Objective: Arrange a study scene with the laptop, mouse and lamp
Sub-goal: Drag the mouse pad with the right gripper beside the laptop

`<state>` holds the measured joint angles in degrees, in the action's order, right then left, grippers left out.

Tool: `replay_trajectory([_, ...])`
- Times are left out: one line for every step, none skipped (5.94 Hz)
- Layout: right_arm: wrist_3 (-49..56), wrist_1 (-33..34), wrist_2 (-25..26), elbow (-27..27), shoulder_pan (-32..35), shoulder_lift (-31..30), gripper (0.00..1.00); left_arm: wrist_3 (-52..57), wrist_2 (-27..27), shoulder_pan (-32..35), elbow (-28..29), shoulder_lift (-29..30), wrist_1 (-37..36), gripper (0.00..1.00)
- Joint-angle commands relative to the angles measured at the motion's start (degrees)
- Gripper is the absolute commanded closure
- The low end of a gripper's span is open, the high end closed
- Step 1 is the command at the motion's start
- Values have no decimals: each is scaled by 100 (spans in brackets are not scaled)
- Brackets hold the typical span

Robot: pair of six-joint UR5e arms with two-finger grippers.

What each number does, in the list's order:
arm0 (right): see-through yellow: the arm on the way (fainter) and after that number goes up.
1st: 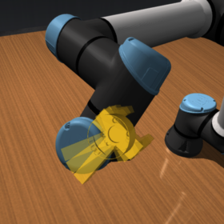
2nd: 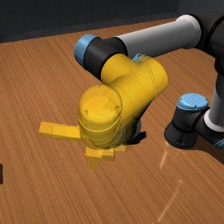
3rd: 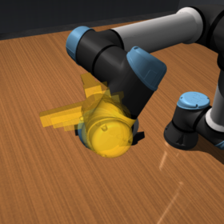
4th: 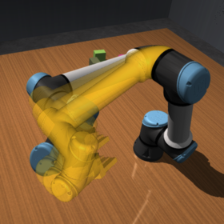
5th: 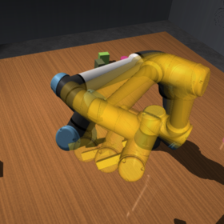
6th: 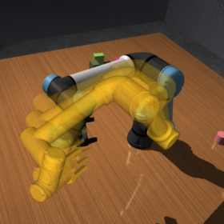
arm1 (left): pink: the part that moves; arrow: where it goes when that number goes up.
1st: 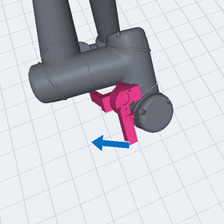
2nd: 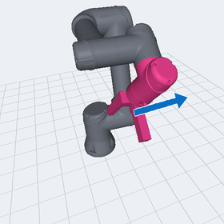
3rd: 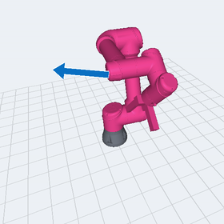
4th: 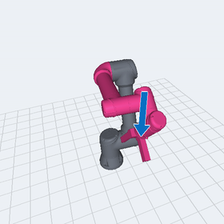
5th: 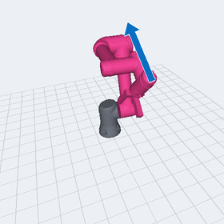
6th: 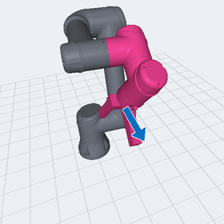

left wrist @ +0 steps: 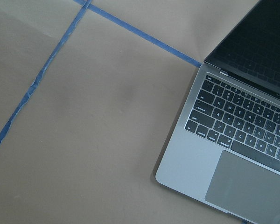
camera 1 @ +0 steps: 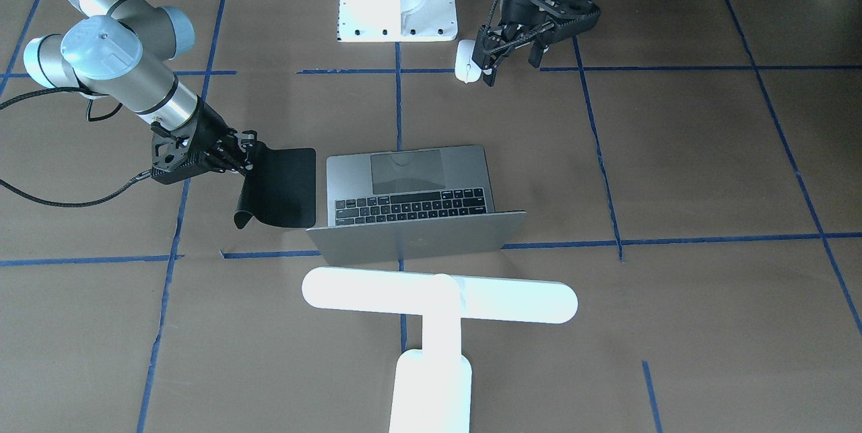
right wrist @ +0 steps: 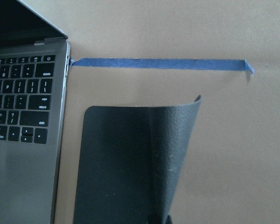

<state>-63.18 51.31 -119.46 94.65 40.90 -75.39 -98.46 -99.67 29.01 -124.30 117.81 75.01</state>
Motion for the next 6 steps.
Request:
replay_trajectory([25,-7,10,-79,40,-2,100,-6,0,0,2,22,5,0])
replay_trajectory([25,2,10,-87,67,-11,100,3,0,0,2,22,-4,0])
replay_trajectory([8,19,-7,-122,119,-2,78,3,0,0,2,14,-4,0])
replay_trajectory([-62,19,1,-201,137,41,1,3,-9,0,2,-12,5,0])
replay_trajectory([-54,11,-34,-193,233,33,0,46,-17,-35,-6,-56,22,0])
replay_trajectory([-45,28,-251,-176,460,24,0,81,-18,-331,-6,-65,31,0])
